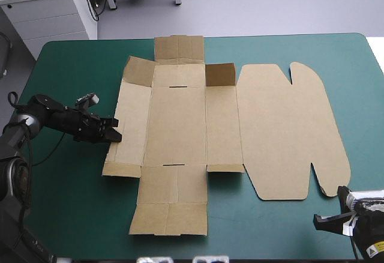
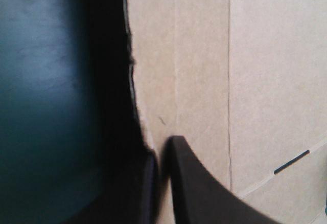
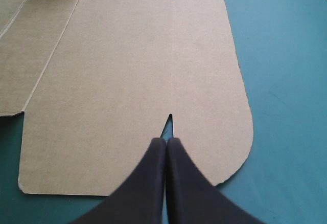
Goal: Fold the box
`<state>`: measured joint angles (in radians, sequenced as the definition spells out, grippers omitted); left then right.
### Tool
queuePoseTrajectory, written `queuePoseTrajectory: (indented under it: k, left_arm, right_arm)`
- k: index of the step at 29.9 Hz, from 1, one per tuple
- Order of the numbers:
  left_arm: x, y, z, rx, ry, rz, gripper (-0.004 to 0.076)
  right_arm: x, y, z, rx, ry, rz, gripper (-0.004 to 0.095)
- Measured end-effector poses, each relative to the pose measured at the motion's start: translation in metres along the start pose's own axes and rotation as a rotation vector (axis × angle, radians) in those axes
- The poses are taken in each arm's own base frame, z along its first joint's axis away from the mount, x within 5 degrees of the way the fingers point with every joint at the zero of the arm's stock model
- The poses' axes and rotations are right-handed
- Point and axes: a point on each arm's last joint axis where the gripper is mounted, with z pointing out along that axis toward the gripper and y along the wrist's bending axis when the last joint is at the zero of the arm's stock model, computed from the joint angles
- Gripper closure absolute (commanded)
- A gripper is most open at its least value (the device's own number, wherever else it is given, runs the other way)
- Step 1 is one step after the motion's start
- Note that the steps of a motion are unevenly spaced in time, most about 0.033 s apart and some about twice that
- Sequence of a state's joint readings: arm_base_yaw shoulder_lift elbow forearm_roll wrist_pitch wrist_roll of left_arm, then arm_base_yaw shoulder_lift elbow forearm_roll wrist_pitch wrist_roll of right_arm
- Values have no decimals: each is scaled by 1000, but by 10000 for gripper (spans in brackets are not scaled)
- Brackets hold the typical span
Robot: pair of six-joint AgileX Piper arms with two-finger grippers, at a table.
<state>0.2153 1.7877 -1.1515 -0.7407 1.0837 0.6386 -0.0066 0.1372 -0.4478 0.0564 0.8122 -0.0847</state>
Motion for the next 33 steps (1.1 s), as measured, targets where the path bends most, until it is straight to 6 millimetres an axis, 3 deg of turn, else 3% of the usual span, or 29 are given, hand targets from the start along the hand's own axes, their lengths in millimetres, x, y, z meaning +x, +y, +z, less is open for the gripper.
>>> queuePoseTrajectory:
  k: [8,11,14,19,22,33]
  left_arm:
    - [0,0,0,-1,2,-20,723]
    - [0,0,0,-5,3,-27,674]
    - [1,0,0,-11,10,-22,561]
    - [3,4,0,-50,38,-11,281]
    - [3,3,0,-41,38,-45,177]
    - [0,-7,2,-6,26,-93,176]
  right_arm:
    - [0,0,0,0,0,0,927]
    - [0,0,0,0,0,0,927]
    - [0,0,0,0,0,0,927]
    - [0,0,0,0,0,0,927]
    - [0,0,0,0,0,0,927]
    - [0,0,0,0,0,0,927]
